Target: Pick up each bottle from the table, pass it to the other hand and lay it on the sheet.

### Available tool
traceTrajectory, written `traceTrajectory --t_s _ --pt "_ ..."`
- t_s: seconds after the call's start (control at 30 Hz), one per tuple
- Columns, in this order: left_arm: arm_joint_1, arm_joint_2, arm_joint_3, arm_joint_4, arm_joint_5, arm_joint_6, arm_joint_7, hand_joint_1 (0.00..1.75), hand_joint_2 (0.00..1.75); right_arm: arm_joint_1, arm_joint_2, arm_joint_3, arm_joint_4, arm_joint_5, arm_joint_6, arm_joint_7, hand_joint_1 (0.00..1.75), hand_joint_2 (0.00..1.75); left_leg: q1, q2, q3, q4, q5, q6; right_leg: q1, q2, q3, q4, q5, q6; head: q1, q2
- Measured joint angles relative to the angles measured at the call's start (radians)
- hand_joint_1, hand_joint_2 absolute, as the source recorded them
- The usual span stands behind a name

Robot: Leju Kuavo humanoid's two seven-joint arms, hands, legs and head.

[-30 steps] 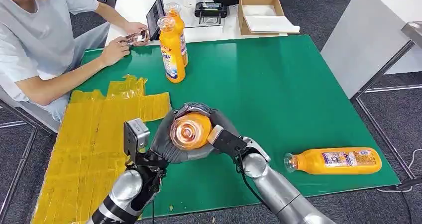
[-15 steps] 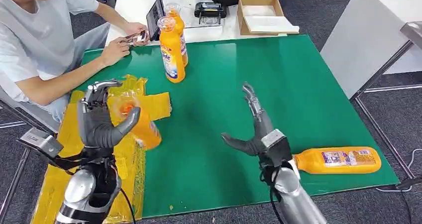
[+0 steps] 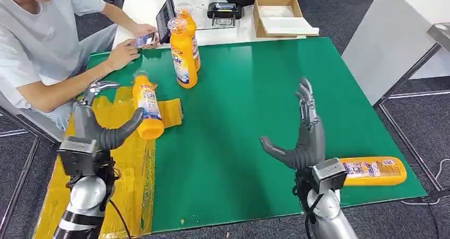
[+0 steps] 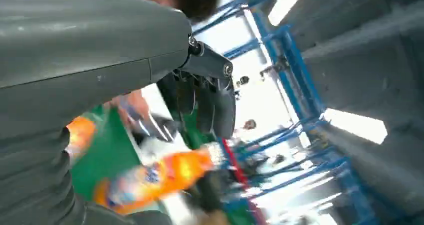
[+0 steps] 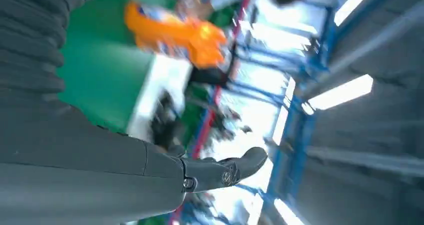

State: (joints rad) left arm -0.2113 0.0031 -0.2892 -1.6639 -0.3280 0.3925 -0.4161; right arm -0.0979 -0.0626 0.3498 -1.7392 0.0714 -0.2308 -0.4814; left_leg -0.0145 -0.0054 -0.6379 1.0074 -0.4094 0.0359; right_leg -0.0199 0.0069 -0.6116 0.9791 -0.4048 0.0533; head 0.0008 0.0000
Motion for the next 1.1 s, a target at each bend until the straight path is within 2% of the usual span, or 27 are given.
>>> traceTrajectory --t_s 0.17,0.23,0.4,1.1 --pt "-0.034 0.017 -0.014 0.083 -0.134 -0.102 0.066 1.75 1.75 0.018 -0.014 -0.041 -0.071 0.02 -0.033 -0.011 0.0 1.75 0.0 0.001 0.0 0.0 0.0 0.0 0.0 0.0 0.0 0.0 0.0 0.0 0.0 0.0" --pt "-0.044 0.019 -0.028 0.124 -0.133 -0.161 0.074 0.02 1.75 0.02 -0.019 -0.058 -0.089 0.024 -0.038 -0.016 0.0 1.75 0.0 0.001 0.0 0.0 0.0 0.0 0.0 0.0 0.001 0.0 0.0 0.0 0.0 0.0" --pt "-0.049 0.019 -0.051 0.18 -0.123 -0.203 0.081 0.0 1.75 0.028 -0.03 -0.078 -0.105 0.046 -0.032 -0.009 0.0 1.75 0.0 0.002 0.001 0.0 0.0 0.0 0.0 0.0 0.0 0.0 0.0 0.0 0.0 0.0" --pt "-0.046 0.02 -0.045 0.192 -0.061 -0.189 0.08 0.0 1.75 0.056 -0.041 -0.096 -0.112 -0.015 0.018 0.017 0.0 1.75 0.0 0.001 0.001 0.0 0.0 0.0 0.0 0.0 0.001 0.0 0.0 0.0 0.0 0.0"
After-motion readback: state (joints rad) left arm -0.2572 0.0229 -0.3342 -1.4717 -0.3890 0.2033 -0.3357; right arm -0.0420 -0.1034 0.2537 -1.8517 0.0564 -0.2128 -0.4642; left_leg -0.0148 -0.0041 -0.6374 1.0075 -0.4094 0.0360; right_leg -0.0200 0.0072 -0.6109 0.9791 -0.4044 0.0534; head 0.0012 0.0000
